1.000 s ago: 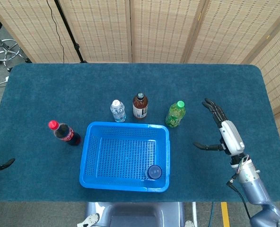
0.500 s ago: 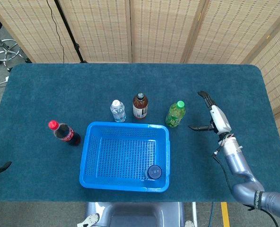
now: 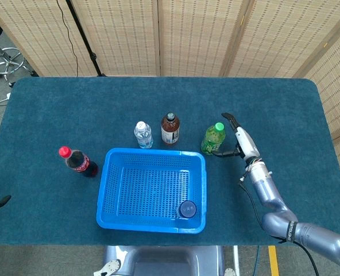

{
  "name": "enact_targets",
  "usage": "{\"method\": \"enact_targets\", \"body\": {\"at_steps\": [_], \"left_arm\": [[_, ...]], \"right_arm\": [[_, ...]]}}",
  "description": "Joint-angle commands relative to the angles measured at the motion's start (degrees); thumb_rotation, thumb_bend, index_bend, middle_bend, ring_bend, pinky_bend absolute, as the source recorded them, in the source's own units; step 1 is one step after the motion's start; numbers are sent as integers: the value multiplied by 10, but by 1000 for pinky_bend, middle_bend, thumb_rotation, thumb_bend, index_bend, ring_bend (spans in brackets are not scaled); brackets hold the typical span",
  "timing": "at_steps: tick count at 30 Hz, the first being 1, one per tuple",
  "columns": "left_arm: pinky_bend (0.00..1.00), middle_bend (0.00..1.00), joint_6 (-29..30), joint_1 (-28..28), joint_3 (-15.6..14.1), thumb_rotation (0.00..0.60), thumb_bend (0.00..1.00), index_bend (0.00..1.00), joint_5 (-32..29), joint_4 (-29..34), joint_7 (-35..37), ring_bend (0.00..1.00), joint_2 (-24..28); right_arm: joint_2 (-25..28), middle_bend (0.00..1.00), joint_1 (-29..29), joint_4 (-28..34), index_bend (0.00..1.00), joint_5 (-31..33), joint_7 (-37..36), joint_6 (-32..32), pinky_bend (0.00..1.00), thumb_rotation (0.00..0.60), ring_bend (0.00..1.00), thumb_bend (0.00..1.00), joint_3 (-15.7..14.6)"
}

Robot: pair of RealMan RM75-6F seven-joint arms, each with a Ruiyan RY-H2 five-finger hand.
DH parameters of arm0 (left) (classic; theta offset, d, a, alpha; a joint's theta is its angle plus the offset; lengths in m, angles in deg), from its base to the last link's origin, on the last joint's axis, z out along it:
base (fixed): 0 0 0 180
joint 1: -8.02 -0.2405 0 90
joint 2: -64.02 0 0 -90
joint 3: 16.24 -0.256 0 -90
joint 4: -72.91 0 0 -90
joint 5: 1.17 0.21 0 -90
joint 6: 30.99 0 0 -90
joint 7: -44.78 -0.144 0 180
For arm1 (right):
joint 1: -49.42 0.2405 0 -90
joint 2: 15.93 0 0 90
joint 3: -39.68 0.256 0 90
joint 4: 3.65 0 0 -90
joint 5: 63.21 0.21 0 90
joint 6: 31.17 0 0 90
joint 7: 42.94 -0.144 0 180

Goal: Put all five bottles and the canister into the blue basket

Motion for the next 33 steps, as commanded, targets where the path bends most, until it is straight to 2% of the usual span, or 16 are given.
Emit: {"method": "enact_targets", "body": {"at_steps": [1, 5, 8, 10, 12, 14, 16, 18, 21, 26, 33], "left_arm": [[0, 0, 0, 0, 0, 600, 40, 0, 0, 0, 0, 0, 0], [0, 0, -6, 2, 1, 600, 41, 0, -5, -1, -2, 0, 0], [0, 0, -10, 4, 4, 600, 40, 0, -11, -2, -1, 0, 1], [0, 0, -12, 4, 5, 600, 40, 0, -13, -1, 0, 0, 1], [0, 0, -18, 6, 4, 600, 40, 0, -15, -1, 3, 0, 3], [0, 0, -20, 7, 5, 600, 40, 0, -17, -1, 5, 0, 4], [0, 0, -20, 7, 5, 600, 41, 0, -17, -1, 4, 0, 4], [0, 0, -19, 6, 5, 600, 40, 0, -15, 0, 4, 0, 4], [0, 0, -18, 6, 5, 600, 40, 0, -15, 0, 4, 0, 4], [0, 0, -16, 5, 4, 600, 40, 0, -13, -1, 9, 0, 5], [0, 0, -11, 1, 2, 600, 40, 0, -4, -2, 16, 0, 6]], "right_arm": [[-19, 0, 8, -18, 0, 5, 6, 5, 0, 600, 0, 0, 4], [-57, 0, 16, -53, 0, 17, 16, -7, 0, 600, 0, 0, 17], [-94, 16, 21, -95, 47, 24, 25, -22, 28, 600, 3, 0, 27], [-105, 127, 21, -107, 119, 28, 30, -31, 130, 600, 81, 0, 31], [-125, 343, 21, -122, 272, 32, 38, -52, 300, 600, 291, 0, 41], [-130, 493, 19, -121, 422, 28, 32, -53, 414, 600, 452, 10, 44], [-130, 602, 17, -118, 538, 22, 27, -55, 490, 600, 561, 94, 45], [-129, 676, 12, -111, 616, 7, 23, -69, 542, 600, 635, 260, 47], [-124, 712, 4, -97, 655, -11, 16, -86, 566, 600, 672, 377, 49], [-88, 723, -16, -38, 664, -48, 7, -131, 570, 600, 681, 403, 59], [-4, 726, -38, 112, 667, -69, 14, -156, 570, 600, 684, 418, 91]]}}
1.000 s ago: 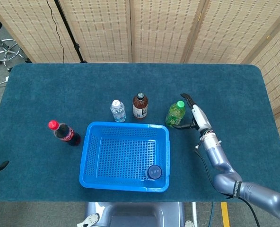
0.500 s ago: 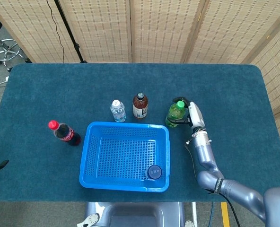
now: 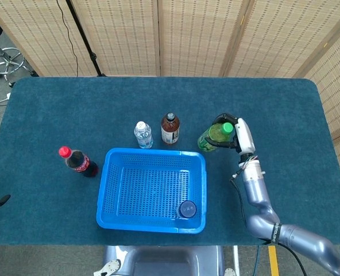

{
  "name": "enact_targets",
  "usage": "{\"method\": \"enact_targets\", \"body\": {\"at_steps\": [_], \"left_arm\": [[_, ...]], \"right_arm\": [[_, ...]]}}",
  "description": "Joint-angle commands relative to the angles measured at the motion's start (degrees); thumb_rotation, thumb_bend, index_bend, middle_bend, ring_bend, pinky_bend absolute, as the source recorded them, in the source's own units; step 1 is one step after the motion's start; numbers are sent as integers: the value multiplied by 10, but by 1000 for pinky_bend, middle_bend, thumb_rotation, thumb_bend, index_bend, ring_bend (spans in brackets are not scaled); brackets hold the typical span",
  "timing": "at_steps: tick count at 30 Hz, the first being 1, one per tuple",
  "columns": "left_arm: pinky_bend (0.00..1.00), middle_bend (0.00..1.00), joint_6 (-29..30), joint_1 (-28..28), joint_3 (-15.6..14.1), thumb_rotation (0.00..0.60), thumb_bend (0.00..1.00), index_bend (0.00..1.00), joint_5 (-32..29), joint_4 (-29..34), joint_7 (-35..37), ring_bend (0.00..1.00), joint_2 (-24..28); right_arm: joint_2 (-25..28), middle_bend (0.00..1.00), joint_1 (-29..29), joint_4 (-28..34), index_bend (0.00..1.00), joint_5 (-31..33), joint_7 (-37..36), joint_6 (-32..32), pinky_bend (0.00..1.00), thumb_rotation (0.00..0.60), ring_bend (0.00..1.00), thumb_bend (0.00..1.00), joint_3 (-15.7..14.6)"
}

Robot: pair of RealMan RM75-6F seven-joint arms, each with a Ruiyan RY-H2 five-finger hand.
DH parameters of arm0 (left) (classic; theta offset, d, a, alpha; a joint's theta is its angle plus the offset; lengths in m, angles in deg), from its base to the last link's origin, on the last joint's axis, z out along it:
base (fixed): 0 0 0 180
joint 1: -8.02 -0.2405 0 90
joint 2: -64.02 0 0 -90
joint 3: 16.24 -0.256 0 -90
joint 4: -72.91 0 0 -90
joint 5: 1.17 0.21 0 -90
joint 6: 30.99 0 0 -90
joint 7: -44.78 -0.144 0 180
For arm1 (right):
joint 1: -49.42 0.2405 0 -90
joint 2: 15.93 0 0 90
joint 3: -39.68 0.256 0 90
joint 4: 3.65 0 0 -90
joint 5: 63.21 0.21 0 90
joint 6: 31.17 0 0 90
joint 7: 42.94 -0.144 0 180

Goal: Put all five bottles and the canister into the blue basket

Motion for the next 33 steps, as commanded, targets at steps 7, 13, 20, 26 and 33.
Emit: {"method": "enact_targets", "body": {"at_steps": [7, 13, 20, 26, 33], "left_arm": [[0, 0, 0, 0, 0, 600, 40, 0, 1, 0, -1, 0, -1], [0, 0, -6, 3, 0, 600, 40, 0, -4, 2, -8, 0, -3], [0, 0, -11, 4, 2, 600, 40, 0, -8, 0, 0, 0, -1], [0, 0, -13, 4, 2, 600, 40, 0, -8, -2, 8, 0, 2], [0, 0, -12, 4, 0, 600, 40, 0, -4, -1, 10, 0, 2]], "right_arm": [[102, 726, -26, 218, 667, -27, 8, 2, 570, 600, 684, 438, 15], [105, 726, -16, 269, 667, -10, 7, 41, 570, 600, 684, 439, -4], [60, 725, -2, 224, 663, -4, 70, 44, 568, 600, 684, 448, -49], [52, 716, -8, 194, 654, -35, 77, 51, 563, 600, 677, 459, -84], [64, 446, -19, 159, 438, -114, 75, 44, 432, 600, 413, 379, -126]]}}
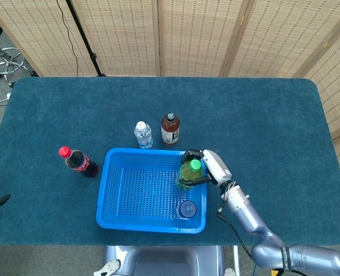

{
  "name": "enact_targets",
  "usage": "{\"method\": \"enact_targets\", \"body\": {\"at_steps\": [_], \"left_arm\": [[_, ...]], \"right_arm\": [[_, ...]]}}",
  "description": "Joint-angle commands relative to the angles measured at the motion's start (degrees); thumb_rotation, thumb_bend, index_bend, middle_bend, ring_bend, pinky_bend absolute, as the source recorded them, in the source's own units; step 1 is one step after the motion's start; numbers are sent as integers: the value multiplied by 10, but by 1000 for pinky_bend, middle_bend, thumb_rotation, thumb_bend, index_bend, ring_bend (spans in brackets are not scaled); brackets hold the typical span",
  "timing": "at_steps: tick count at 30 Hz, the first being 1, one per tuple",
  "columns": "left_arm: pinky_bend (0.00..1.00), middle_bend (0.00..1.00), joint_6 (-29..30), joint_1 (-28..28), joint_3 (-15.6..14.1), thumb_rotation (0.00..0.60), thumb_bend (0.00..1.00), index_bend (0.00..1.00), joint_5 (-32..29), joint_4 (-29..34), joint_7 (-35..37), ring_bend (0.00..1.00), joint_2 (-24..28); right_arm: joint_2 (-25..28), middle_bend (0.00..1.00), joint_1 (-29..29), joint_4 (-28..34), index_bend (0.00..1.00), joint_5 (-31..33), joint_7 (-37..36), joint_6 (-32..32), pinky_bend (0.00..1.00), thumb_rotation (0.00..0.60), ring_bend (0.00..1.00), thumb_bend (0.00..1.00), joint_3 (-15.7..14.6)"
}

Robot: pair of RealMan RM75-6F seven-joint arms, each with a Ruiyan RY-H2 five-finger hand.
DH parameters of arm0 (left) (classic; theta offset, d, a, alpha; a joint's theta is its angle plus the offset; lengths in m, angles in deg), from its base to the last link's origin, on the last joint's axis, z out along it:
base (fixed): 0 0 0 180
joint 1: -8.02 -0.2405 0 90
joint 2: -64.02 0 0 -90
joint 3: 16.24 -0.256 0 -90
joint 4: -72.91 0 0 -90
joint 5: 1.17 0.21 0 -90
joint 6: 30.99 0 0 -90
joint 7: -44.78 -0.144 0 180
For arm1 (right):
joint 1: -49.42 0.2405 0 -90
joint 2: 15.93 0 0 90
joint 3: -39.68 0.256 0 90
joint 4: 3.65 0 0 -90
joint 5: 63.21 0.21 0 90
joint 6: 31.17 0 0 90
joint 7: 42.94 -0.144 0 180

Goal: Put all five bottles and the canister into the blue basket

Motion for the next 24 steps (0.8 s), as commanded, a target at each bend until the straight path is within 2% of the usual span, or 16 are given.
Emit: {"method": "enact_targets", "body": {"at_steps": [1, 3, 5, 6, 8, 10, 14, 20, 24], "left_arm": [[0, 0, 1, 0, -1, 600, 40, 0, 2, 1, 0, 0, 0], [0, 0, 2, -1, -2, 600, 40, 0, 3, 1, -1, 0, -1], [0, 0, 2, -1, -2, 600, 41, 0, 4, 2, -2, 0, -1], [0, 0, 3, -1, -2, 600, 41, 0, 5, 2, -3, 0, -1], [0, 0, 3, -1, -3, 600, 40, 0, 5, 2, -5, 0, -2], [0, 0, 4, -1, -3, 600, 40, 0, 5, 2, -6, 0, -2], [0, 0, 8, -3, -1, 600, 41, 0, 4, 1, -6, 0, -3], [0, 0, 7, -2, 1, 600, 40, 0, 0, 0, -9, 0, -5], [0, 0, 7, 0, 5, 600, 41, 0, -5, 0, -17, 0, -9]], "right_arm": [[10, 382, -6, -22, 390, -44, -4, -3, 395, 600, 346, 341, -24], [19, 220, -8, -24, 275, -58, -7, -2, 273, 600, 174, 230, -33], [32, 111, -8, -20, 198, -66, -9, 7, 189, 600, 65, 120, -41], [39, 56, -9, -18, 155, -69, -8, 7, 147, 600, 24, 57, -44], [49, 7, -15, -14, 92, -75, -4, -3, 93, 600, 0, 2, -45], [53, 0, -18, -12, 46, -75, 0, -13, 67, 600, 0, 0, -41], [76, 0, -21, -1, 3, -61, 9, -35, 62, 600, 0, 0, -13], [106, 0, -6, -3, 0, -2, -4, -21, 29, 600, 0, 0, 40], [106, 0, 5, -22, 0, 21, -13, -5, 0, 600, 0, 0, 55]]}}
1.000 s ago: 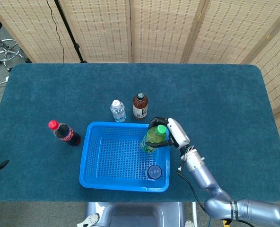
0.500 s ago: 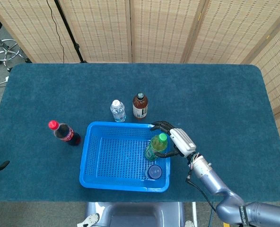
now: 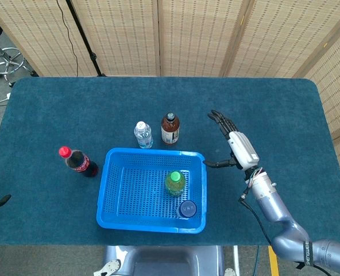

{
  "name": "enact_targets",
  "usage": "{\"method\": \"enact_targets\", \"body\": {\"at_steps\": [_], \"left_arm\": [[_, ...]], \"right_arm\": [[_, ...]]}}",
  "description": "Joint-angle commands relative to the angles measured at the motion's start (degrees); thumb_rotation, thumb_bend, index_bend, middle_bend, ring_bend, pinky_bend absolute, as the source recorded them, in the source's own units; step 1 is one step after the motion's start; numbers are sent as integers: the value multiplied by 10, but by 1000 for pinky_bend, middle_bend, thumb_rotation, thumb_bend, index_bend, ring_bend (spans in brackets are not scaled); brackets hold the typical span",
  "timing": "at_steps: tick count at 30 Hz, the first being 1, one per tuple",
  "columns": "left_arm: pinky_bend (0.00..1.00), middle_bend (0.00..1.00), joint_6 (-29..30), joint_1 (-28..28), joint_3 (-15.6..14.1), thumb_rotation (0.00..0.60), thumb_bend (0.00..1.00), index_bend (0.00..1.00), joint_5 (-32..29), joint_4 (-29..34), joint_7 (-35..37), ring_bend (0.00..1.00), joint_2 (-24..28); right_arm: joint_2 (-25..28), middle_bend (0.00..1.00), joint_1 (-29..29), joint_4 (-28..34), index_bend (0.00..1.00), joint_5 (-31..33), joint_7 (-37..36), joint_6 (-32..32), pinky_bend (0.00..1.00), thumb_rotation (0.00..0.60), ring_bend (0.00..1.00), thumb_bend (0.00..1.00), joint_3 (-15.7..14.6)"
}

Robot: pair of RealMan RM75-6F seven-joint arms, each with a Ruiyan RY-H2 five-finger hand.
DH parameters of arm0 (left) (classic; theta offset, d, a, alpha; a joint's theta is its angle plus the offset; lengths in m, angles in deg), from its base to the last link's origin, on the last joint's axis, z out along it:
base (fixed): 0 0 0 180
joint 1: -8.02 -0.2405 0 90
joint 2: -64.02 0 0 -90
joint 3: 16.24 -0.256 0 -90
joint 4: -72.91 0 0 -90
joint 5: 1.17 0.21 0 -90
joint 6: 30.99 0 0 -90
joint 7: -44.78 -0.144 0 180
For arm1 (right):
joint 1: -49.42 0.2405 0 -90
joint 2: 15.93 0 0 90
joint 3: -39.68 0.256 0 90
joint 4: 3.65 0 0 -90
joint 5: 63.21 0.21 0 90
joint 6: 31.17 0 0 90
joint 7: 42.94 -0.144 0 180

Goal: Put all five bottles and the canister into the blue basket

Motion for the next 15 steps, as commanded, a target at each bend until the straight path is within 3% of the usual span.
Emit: {"method": "enact_targets", "body": {"at_steps": [1, 5, 15], "left_arm": [[0, 0, 5, 2, 6, 600, 40, 0, -5, -2, -12, 0, -7], [0, 0, 12, 9, 14, 600, 40, 0, -10, -8, -50, 0, -29], [0, 0, 10, 14, 24, 600, 40, 0, -38, 1, -100, 0, -45]], "right_arm": [[1, 0, 16, -27, 0, 24, -6, 22, 0, 600, 0, 0, 13], [-22, 0, 56, -90, 0, 56, -13, 93, 0, 600, 0, 0, 16], [-118, 0, 131, -233, 0, 75, -32, 168, 0, 600, 0, 0, 26]]}}
